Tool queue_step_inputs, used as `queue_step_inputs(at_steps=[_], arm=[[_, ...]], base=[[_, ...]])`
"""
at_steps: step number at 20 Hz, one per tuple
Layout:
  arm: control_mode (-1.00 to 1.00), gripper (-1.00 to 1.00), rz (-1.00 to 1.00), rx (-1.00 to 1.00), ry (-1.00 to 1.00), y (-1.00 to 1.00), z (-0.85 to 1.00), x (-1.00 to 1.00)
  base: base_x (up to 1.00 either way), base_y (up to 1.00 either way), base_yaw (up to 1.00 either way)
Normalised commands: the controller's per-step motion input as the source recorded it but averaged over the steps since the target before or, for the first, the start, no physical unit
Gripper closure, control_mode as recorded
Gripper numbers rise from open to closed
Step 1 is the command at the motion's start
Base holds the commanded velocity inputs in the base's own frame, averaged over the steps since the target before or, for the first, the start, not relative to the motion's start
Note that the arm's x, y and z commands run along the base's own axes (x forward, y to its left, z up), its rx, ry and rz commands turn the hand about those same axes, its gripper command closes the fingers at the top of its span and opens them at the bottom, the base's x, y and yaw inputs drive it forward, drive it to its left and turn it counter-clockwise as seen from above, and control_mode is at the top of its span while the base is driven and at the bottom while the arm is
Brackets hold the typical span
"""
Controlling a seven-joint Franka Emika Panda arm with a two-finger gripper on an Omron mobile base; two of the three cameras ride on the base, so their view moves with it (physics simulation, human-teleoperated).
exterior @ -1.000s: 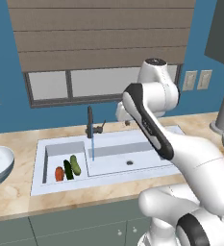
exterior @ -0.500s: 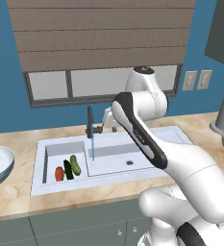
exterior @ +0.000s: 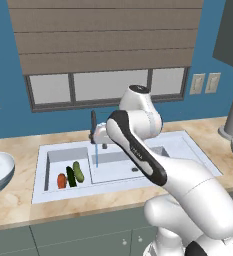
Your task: Pick the cucumbers from the sink and place them in one bowl. Place the sweet potato in the other bowl. Then turn off the sink faucet.
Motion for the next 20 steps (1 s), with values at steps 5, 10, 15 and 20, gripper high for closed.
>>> queue_step_inputs(at_steps=[5,10,15,20], arm=[[-1.00,-1.00,0.00,-0.02,0.15,0.58,-0.08,0.00],[-1.00,-1.00,0.00,-0.02,0.10,0.56,-0.06,0.00],[-1.00,-1.00,0.00,0.00,0.01,0.38,-0.18,0.00],[-1.00,-1.00,0.00,0.00,0.00,0.12,-0.18,0.01]], base=[[0.00,0.00,0.00],[0.00,0.00,0.00],[0.00,0.00,0.00],[0.00,0.00,0.00]])
